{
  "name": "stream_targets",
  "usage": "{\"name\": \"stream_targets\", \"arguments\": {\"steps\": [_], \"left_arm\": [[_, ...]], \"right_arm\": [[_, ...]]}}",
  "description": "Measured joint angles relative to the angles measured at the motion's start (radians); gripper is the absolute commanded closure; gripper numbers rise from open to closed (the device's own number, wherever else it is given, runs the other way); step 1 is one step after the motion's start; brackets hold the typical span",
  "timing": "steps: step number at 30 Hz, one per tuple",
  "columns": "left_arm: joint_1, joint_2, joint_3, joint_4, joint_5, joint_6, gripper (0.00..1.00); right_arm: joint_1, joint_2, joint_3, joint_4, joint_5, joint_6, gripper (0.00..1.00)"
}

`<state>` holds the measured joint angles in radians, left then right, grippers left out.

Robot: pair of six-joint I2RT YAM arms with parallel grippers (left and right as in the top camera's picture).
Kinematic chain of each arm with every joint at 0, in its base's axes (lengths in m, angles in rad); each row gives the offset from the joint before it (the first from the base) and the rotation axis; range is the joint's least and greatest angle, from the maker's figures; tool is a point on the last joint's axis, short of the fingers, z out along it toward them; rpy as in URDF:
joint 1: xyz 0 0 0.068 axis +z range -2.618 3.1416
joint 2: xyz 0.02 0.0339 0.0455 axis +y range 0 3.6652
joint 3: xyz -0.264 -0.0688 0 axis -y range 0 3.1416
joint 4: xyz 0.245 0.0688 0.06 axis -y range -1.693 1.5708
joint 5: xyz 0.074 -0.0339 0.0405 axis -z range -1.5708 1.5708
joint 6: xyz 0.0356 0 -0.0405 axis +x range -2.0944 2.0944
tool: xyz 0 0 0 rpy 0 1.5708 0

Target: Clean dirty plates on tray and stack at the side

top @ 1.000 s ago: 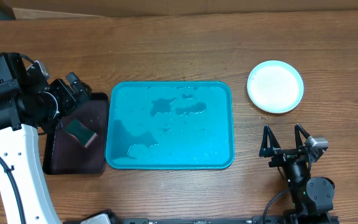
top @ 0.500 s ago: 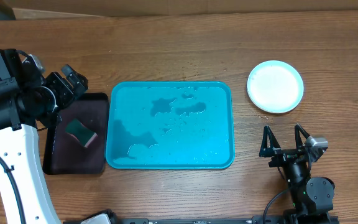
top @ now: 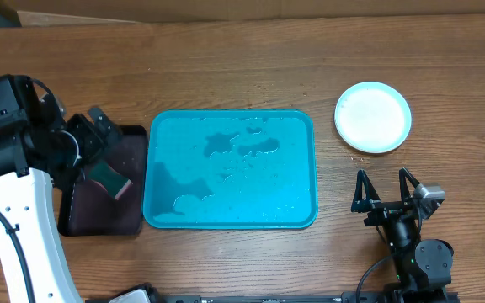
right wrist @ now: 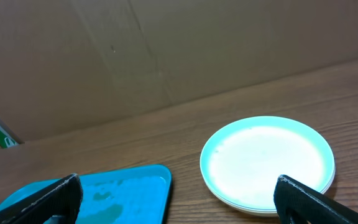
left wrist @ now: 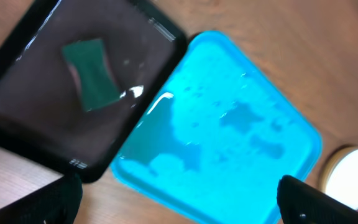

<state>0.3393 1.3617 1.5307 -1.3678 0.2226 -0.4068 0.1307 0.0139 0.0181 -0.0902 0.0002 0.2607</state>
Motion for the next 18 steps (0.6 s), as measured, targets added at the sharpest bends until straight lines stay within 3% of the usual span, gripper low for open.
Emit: {"name": "stream_targets", "arguments": {"steps": [5,18], "left_arm": [[-0.013,-0.063,-0.136,0.040,-0.043,0.047,0.00],[-0.085,-0.466,-0.681,0.465,-0.048,0.118,0.00]], "right_arm": [[0.000,0.000,0.000,0.000,0.000,0.000,0.00],[0.000,0.000,0.000,0.000,0.000,0.000,0.00]]}}
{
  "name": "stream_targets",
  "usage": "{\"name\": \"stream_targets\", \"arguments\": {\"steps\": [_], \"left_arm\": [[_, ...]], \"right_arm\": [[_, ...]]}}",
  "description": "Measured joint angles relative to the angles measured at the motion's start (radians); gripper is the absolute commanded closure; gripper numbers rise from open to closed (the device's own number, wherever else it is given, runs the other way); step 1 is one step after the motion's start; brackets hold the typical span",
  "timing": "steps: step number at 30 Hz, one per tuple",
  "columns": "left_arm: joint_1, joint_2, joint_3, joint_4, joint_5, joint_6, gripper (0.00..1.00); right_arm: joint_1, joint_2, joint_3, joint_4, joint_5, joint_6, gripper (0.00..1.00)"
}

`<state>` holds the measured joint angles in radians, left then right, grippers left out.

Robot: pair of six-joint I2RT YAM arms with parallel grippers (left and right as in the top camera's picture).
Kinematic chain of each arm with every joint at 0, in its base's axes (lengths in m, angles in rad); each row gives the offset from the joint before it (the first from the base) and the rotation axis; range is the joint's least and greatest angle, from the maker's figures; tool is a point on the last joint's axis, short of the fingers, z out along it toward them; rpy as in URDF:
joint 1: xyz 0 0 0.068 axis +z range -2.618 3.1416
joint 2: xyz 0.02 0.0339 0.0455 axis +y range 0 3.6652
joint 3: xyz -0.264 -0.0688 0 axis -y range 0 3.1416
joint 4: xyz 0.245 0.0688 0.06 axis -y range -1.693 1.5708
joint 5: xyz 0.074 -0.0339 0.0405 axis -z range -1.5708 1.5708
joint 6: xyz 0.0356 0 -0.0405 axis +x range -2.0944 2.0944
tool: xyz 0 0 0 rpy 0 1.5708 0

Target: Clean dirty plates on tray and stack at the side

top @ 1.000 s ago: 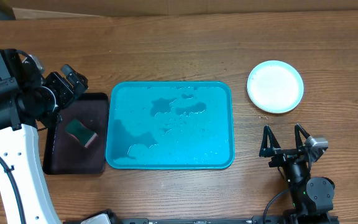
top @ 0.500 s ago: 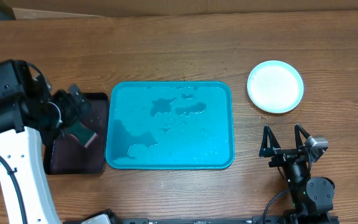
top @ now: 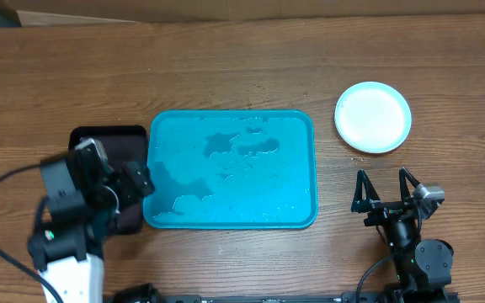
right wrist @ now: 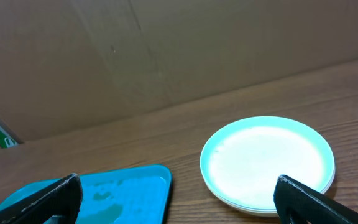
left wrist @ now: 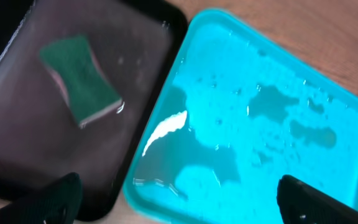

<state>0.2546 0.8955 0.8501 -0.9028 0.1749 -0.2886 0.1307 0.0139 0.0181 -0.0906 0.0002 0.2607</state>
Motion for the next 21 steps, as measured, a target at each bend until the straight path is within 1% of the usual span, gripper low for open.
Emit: {"name": "stream_targets", "arguments": {"steps": [4,9,15,21], "left_arm": [[-0.005,-0.128,-0.134,0.095,-0.002,0.008,0.00],[-0.005,-0.238,-0.243,0.096,-0.004,0.008,0.00],[-0.005,-0.317,-0.340,0.139,-0.004,0.010,0.00],[-0.005,-0.422,-0.433,0.254,0.033,0.063,0.00]], "right_arm": [[0.000,0.000,0.000,0.001,0.000,0.000,0.00],[0.000,0.000,0.000,0.001,0.000,0.000,0.00],[0.000,0.000,0.000,0.000,0.000,0.000,0.00],[0.000,0.000,0.000,0.000,0.000,0.000,0.00]]}}
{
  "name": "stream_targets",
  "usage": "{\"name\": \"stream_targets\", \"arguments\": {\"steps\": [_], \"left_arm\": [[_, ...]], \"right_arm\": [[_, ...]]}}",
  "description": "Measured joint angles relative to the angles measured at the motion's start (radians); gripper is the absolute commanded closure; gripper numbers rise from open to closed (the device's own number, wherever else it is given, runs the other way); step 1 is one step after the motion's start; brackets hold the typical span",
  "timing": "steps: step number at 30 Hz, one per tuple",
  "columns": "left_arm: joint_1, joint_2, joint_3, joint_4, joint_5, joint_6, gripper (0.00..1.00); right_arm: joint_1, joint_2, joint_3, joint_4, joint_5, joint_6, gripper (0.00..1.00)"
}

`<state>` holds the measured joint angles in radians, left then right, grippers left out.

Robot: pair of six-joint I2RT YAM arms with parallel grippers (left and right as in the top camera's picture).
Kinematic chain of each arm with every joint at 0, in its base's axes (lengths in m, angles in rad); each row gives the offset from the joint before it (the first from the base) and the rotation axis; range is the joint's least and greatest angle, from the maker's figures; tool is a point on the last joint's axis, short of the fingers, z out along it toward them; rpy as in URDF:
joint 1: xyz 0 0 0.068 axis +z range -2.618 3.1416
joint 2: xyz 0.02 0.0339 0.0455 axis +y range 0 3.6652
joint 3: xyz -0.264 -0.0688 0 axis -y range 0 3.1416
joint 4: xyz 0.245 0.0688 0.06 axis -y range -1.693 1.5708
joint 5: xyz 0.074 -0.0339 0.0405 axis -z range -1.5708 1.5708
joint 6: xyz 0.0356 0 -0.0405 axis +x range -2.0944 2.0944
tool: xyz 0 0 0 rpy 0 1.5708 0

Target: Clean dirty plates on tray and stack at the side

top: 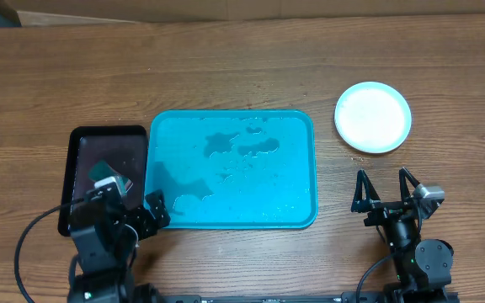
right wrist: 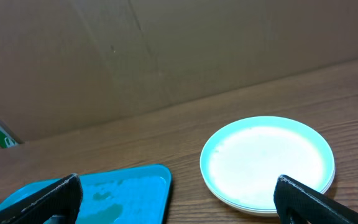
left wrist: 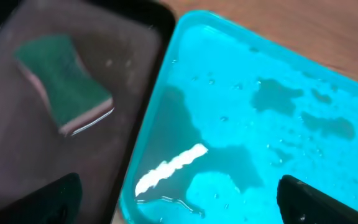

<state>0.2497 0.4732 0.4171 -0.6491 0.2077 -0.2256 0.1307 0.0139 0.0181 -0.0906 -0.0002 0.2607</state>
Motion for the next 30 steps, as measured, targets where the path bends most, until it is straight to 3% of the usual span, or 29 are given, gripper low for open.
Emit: {"name": "stream_targets", "arguments": {"steps": [30], "left_arm": [[-0.022,-0.378,-0.378,0.659,0.043,0.155,0.00]], "right_arm": [[0.000,0.000,0.000,0.000,0.000,0.000,0.00]]}}
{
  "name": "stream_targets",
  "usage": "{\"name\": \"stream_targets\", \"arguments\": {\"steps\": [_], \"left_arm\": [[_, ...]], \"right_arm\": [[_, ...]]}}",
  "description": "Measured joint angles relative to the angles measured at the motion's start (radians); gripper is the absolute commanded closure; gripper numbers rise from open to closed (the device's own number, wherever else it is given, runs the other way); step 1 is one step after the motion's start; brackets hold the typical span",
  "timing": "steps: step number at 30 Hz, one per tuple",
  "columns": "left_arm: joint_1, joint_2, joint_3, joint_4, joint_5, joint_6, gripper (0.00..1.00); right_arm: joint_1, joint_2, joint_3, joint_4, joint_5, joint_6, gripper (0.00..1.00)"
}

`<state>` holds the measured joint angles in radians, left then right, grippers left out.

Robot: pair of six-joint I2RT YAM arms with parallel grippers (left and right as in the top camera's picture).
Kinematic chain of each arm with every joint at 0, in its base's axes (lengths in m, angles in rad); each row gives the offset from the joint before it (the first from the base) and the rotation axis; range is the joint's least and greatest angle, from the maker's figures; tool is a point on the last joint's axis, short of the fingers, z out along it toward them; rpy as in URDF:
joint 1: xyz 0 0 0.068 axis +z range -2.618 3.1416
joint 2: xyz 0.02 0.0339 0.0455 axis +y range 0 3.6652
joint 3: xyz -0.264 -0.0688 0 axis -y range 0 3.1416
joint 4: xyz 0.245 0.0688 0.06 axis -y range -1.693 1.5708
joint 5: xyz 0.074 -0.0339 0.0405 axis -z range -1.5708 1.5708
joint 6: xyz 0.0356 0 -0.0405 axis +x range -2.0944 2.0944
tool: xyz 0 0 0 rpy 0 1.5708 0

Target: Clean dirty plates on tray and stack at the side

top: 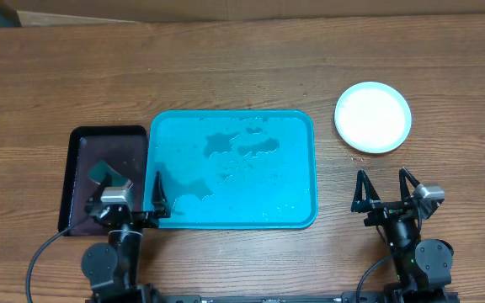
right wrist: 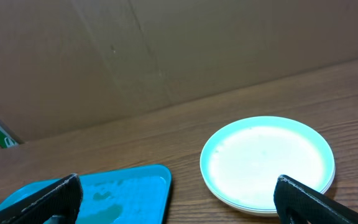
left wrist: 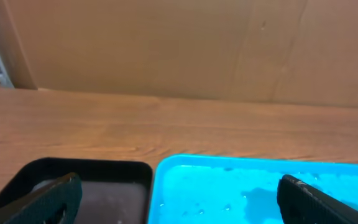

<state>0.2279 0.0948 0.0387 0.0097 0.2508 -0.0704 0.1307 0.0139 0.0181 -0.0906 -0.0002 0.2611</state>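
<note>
The blue tray point(top: 306, 168) lies mid-table, wet, with no plate on it; it also shows in both wrist views point(left wrist: 229, 163) point(right wrist: 135, 180). A stack of white, teal-rimmed plates point(top: 373, 117) point(right wrist: 267, 162) sits to the right of it. Left of the tray, a green sponge point(top: 103, 172) lies in a black tray point(top: 78, 160) point(left wrist: 92, 171). My left gripper point(top: 133, 192) point(left wrist: 179, 199) stands open and empty at the front edge, straddling the two trays' near corners. My right gripper point(top: 383, 183) point(right wrist: 179, 199) is open and empty, just short of the plates.
A brown cardboard wall point(left wrist: 166, 50) closes off the far side of the wooden table point(top: 242, 67). Both arm bases stand at the front edge.
My left gripper, which was tilted down over the black tray and the sponge, now sits lower and nearer the front edge, looking level across the table. The right arm, plates and trays are unchanged.
My left arm first reached over the black tray at the far left, open, with the sponge lying loose below. At each later moment it stood nearer the front edge, and now it is folded there. Plates stayed stacked at the right; the blue tray stayed bare.
</note>
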Motion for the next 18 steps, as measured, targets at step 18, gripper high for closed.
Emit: {"name": "stream_targets", "arguments": {"steps": [18], "left_arm": [[-0.071,-0.078,-0.029,-0.085,-0.193,0.002,0.00]], "right_arm": [[0.000,0.000,0.000,0.001,0.000,0.000,0.00]]}}
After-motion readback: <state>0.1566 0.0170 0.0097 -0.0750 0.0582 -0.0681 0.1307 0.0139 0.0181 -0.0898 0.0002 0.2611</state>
